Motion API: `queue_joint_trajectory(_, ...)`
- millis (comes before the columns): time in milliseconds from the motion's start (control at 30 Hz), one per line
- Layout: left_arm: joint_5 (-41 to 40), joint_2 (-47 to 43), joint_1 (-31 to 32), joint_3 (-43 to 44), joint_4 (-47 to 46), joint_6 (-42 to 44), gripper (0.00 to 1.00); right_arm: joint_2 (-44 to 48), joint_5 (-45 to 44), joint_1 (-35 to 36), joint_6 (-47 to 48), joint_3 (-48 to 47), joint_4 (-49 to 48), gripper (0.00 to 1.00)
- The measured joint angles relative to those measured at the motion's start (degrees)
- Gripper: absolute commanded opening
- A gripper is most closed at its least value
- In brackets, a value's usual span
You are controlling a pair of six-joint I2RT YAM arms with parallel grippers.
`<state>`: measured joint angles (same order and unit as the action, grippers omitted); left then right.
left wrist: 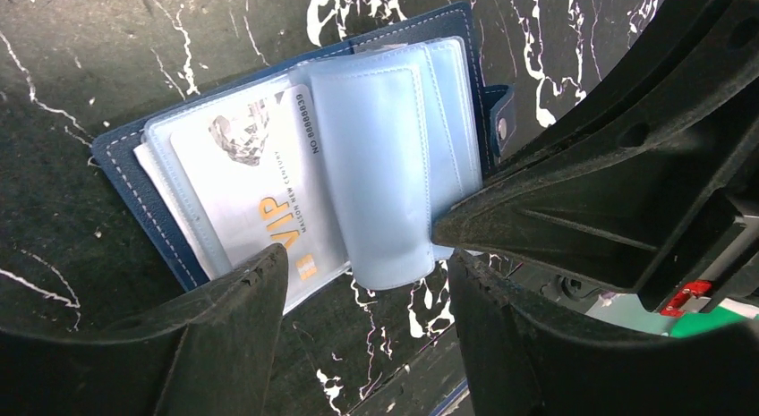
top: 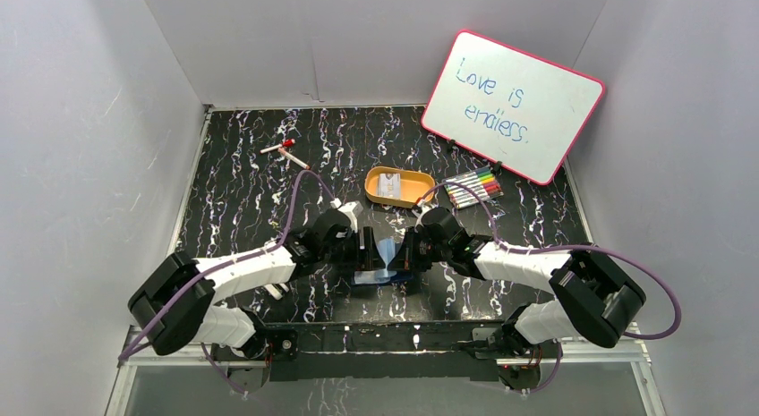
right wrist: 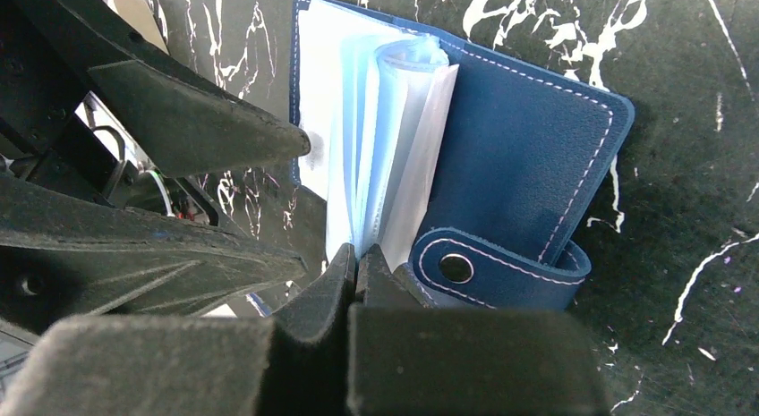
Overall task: Put the credit cards into the card holder
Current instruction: Adjust the card slot at the card holder.
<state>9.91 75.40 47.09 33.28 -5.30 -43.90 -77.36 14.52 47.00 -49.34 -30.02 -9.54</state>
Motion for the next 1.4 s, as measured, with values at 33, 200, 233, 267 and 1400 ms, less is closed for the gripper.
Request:
queue_joint_trajectory(33,0.0,0.4,0.2,0.1,-0.1,0.1,0.62,0.0,0.0,0.0,0.0,-0.1,0.0,0.0)
queue_joint_trajectory(200,-0.1,2.4,0.4,0.6,-1.1,0.4,0.5,0.0,0.0,0.0,0.0,-0.2,0.2,0.0)
queue_joint_trajectory(233,-0.1,3.1,0.4,0.6,-1.3,0.4,0.46,0.0,0.0,0.0,0.0,-0.2,0.2,0.0)
queue_joint_trajectory(267,-0.2,3.8,0.4,0.6,-1.3,0.4,0.4,0.0,0.0,0.0,0.0,-0.2,0.2,0.0)
queue_joint_trajectory(1400,0.2,3.1,0.4,-5.3,-10.3,-2.9,0.0,11.3,-7.9,2.5,7.4,-6.7,9.7,0.51)
